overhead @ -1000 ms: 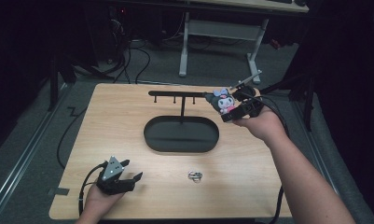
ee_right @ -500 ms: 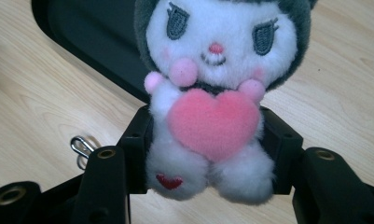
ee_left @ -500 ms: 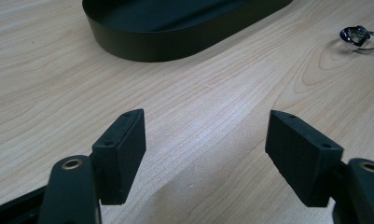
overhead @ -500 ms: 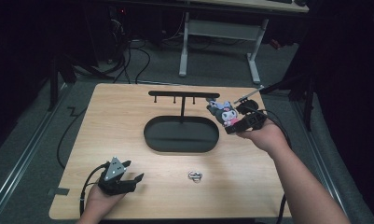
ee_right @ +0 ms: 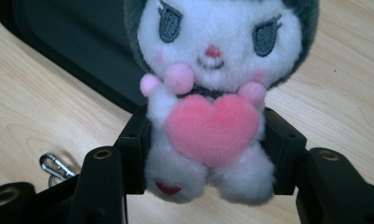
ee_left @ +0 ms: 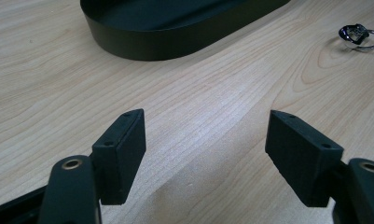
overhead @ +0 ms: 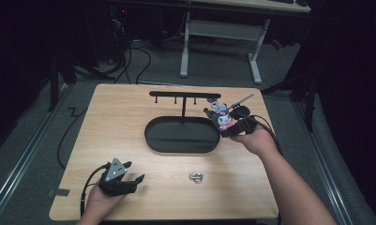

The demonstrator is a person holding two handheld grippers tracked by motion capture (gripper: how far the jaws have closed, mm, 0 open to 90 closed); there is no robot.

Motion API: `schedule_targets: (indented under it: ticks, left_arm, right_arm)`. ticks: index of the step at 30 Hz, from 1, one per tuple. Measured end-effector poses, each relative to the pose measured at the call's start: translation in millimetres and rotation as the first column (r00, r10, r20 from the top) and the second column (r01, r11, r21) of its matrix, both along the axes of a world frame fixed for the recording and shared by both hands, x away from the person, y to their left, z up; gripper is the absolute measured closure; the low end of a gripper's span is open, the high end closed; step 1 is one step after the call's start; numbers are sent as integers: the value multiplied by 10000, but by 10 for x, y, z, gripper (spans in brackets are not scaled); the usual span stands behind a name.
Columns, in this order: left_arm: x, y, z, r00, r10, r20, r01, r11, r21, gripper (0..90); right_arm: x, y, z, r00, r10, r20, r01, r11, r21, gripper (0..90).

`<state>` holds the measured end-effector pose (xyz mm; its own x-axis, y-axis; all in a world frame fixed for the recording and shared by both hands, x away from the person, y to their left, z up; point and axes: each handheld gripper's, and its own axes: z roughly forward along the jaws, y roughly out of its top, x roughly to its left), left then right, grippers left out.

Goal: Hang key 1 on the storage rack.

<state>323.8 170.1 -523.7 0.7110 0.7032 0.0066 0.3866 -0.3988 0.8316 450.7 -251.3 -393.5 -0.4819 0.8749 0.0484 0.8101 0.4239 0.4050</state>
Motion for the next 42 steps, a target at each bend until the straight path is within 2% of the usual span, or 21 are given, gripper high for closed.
schedule_targets:
  ticks: [9, 12, 15, 21, 23, 26, 29, 30, 32, 33, 36, 42]
  left_arm:
    - [2, 4, -7, 10000, -12, -18, 12, 10000, 63, 295]
    - [4, 2, -8, 10000, -23, -32, 23, 10000, 75, 295]
    - [5, -2, -11, 10000, -20, -24, 20, 10000, 71, 295]
    - [0, -16, -11, 10000, -57, -34, 58, 9999, 111, 295]
    - [1, -15, -10, 10000, -70, -10, 70, 9999, 126, 295]
    - [1, -15, -10, 10000, -52, -23, 52, 10000, 86, 295]
    - [4, -15, -8, 10000, -60, -20, 60, 10000, 74, 295]
    - [5, -17, -9, 10000, -85, -50, 85, 9999, 60, 297]
    - [4, -19, -9, 9999, -102, -72, 102, 9999, 80, 298]
    - [3, -21, -8, 9999, -120, -100, 121, 9999, 96, 298]
    - [-1, -29, -10, 9999, -118, -103, 119, 9999, 77, 301]
    - [-8, -44, -15, 9998, -122, -125, 123, 9999, 102, 303]
  right_arm:
    - [130, 75, -239, 9999, -123, -85, 124, 9997, 201, 439]
    - [153, 75, -287, 9997, -185, -144, 189, 9995, 254, 383]
    - [154, 77, -298, 9995, -222, -212, 228, 9993, 281, 362]
    - [105, 61, -244, 9998, -194, 30, 193, 9992, 361, 361]
    - [51, 34, -214, 9997, -107, 200, 97, 9987, 501, 370]
    - [6, 21, -216, 9997, -139, 176, 128, 9982, 586, 376]
    - [-79, -5, -249, 9997, -36, 251, 24, 9988, 488, 397]
    - [-165, -32, -291, 9991, 12, 414, -34, 9985, 538, 428]
    - [-190, -42, -307, 9993, 2, 374, -21, 9987, 514, 427]
    - [-240, -53, -332, 9990, 87, 431, -104, 9992, 386, 438]
    - [-365, -115, -383, 9976, 79, 685, -112, 9988, 481, 455]
    - [-640, -229, -496, 9930, -65, 1179, -69, 9936, 1128, 458]
